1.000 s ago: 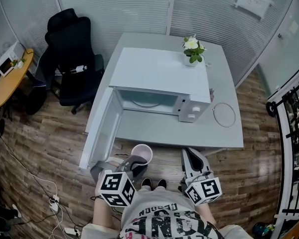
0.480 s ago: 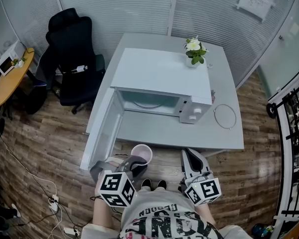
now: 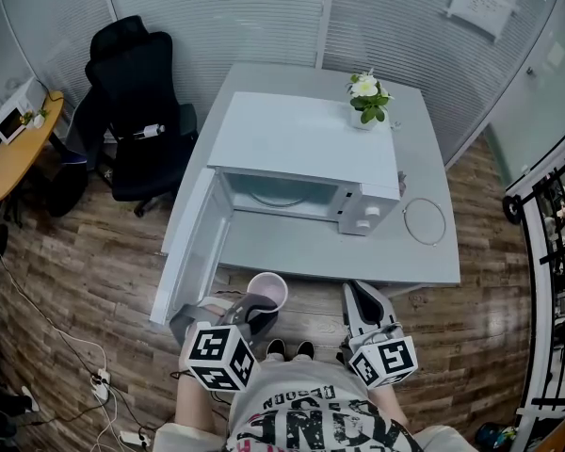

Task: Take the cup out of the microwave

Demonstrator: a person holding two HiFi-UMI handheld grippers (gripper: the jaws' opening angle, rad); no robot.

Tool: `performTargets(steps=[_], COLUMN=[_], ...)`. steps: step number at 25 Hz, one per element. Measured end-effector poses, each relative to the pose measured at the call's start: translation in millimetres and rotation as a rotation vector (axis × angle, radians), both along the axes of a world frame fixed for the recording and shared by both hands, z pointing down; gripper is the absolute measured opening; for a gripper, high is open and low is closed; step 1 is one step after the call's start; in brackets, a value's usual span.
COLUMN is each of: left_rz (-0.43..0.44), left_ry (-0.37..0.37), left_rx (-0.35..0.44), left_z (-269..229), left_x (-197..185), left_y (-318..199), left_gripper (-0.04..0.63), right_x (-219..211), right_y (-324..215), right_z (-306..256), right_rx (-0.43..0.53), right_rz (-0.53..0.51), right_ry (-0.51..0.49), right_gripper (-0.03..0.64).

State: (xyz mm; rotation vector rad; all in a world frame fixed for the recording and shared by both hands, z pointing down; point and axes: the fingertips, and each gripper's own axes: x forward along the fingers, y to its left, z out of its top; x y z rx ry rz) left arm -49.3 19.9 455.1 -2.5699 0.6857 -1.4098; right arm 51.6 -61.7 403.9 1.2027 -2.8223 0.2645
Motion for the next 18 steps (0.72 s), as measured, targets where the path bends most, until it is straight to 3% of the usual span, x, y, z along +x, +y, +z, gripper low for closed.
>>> performTargets(steps=[18], left_rz=[0.007], left_ry=[-0.008], left_rx=[0.008], left_z=[1.0], left_x=[3.2], left_y=[-6.5], left_gripper=[0.040], right_x=[3.3], right_y=[-5.6], right_z=[-0.2], right_rx=[0.004], right_rz=[0.001], right_ry=[-0.003], right_gripper=[0.025])
